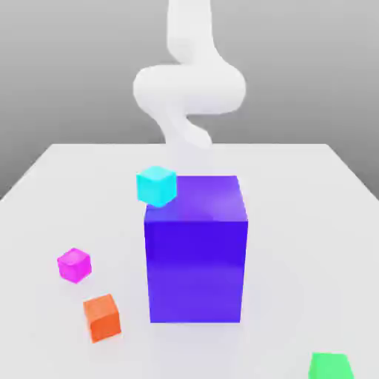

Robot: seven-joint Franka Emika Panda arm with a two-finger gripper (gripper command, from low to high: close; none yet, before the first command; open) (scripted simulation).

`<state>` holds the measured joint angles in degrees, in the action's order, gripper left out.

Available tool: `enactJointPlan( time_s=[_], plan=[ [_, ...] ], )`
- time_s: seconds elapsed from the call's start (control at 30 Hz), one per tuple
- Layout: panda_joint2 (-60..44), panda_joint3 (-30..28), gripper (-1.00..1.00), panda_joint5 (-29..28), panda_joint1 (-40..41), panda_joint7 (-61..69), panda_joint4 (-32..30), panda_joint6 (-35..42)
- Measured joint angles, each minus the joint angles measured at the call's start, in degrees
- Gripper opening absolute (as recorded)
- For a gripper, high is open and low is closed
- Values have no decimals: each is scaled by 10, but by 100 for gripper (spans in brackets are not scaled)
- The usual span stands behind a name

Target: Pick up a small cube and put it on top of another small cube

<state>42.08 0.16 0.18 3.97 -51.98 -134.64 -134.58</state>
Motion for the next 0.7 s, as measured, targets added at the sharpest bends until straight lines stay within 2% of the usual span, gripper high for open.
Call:
enactJointPlan(
  time_s=[0.7],
  plan=[
    [-315,-9,0,-5,307,-531,-240,-235]
  ],
)
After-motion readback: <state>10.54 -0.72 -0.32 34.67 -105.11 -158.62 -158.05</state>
